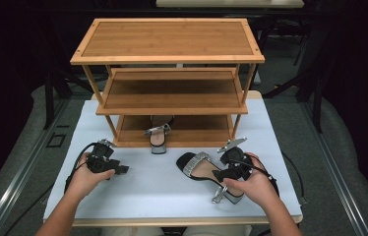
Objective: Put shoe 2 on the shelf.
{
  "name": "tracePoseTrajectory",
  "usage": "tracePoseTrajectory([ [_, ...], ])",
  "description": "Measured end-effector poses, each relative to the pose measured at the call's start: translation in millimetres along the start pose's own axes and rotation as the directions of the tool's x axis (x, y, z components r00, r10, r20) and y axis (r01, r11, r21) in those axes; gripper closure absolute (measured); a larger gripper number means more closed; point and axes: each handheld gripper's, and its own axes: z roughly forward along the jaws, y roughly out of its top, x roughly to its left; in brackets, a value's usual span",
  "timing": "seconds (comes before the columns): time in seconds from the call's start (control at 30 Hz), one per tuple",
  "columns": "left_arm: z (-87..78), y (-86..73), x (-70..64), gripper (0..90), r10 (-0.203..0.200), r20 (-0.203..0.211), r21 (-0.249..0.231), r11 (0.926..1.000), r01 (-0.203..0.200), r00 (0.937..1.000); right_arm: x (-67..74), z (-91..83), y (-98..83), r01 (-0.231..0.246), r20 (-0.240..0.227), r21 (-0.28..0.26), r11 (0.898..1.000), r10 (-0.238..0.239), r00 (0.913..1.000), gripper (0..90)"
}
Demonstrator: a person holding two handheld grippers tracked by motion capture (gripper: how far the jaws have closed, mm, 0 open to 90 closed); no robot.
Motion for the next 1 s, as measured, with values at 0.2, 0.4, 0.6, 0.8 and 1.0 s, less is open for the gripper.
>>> tracePoseTrajectory([
  [0.2,-1.5,-0.7,1.3,42.1,-0.01,0.011,0.002,1.0,0.01,0.9999,3.0,4.2,2.5,0.026,0.011,0.059,0.998,-0.027,0.9996,30.8],
  [0.4,-1.7,-3.6,8.0,40.2,-0.038,0.014,0.0,0.9993,0.038,0.9992,2.0,7.7,2.5,0.04,0.013,0.103,0.994,-0.041,0.9991,29.6],
  [0.6,-1.1,-4.1,8.1,38.8,-0.041,0.015,0.001,0.9992,0.041,0.999,3.8,11.5,2.4,0.054,0.006,0.134,0.99,-0.055,0.9984,28.2],
  [0.8,1.2,-4.1,7.3,38.2,-0.039,0.02,0.008,0.9992,0.039,0.999,2.6,15.6,3.2,0.055,-0.008,0.163,0.985,-0.055,0.9985,28.1],
  [1.0,1.7,-4.3,7.2,37.4,-0.042,0.02,0.007,0.9991,0.042,0.9989,1.5,20.1,5.3,0.055,-0.014,0.193,0.98,-0.053,0.9985,28.1],
])
